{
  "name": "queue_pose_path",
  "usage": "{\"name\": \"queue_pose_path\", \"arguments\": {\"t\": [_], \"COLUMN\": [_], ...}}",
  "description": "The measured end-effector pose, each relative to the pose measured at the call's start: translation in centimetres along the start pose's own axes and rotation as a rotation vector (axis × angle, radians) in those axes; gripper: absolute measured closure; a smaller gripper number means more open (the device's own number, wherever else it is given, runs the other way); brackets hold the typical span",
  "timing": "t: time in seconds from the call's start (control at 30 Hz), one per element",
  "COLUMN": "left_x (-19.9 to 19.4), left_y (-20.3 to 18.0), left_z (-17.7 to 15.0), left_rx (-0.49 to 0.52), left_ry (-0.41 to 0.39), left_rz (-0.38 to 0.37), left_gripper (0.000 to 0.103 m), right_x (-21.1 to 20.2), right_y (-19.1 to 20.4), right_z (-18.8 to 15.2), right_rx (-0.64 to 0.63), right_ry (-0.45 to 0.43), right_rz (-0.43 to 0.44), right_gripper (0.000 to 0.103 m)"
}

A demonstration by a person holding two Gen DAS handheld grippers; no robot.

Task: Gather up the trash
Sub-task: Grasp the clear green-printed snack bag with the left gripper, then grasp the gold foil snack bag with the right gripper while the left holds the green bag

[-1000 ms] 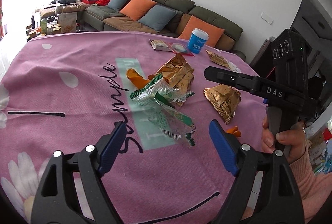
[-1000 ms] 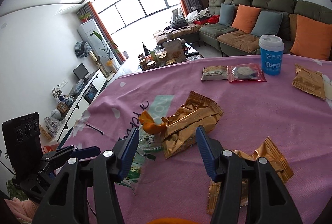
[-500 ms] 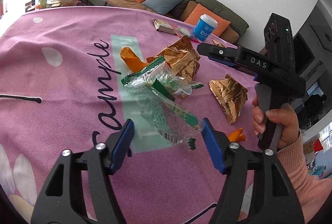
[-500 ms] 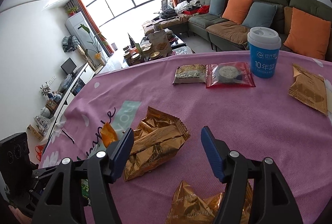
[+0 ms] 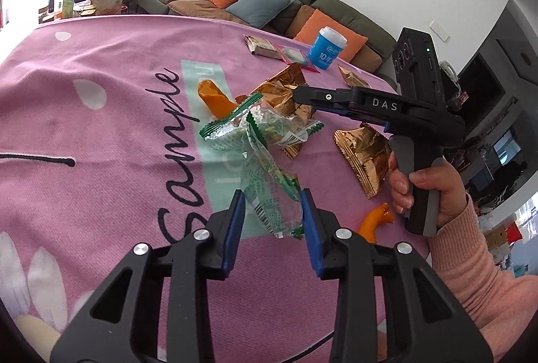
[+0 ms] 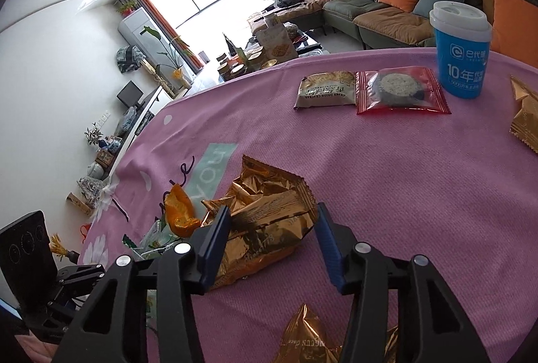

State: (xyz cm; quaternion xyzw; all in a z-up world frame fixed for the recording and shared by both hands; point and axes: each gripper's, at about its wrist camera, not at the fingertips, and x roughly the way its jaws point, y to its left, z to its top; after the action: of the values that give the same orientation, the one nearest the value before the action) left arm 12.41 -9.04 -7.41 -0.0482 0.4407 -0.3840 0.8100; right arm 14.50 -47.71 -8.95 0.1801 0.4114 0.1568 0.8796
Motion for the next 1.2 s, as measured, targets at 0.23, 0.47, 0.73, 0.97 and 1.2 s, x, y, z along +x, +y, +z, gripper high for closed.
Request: {"name": "queue_pose_path", "arguments": {"t": [0.23, 0.47, 0.73, 0.97, 1.2], "left_x": [-1.8, -3.7, -5.6, -6.2, -6.5], "left_y": [0.8, 1.7, 2.6, 3.3, 3.8], "left_z": [-0.3, -0.6, -1.3, -1.9, -2.4], "left_rx": [0.003, -0.01, -0.026, -0.047, -0.062], "left_ry": [-0.029, -0.065, -0.097, -0.1, -0.106], "left_rz": [0.024, 0.042, 0.056, 0.081, 0.099], "left_gripper": [0.071, 0.071, 0.072, 0.072, 0.072], "right_x": [-1.5, -3.8, -4.4, -1.9, -1.0], "right_y": [-0.1, 0.3, 0.9, 0.7, 1.0], "right_z": [-0.8, -1.2, -1.2, -0.6, -0.9], "right_rx": [-0.002, -0.002, 0.005, 0.035, 0.031], "right_ry": [-0.036, -0.094, -0.094, -0.033, -0.018], "right_rz": [0.008, 0.025, 0.051, 0.096, 0.1], "right_gripper": [0.089, 0.101, 0.083, 0.062, 0.089]}}
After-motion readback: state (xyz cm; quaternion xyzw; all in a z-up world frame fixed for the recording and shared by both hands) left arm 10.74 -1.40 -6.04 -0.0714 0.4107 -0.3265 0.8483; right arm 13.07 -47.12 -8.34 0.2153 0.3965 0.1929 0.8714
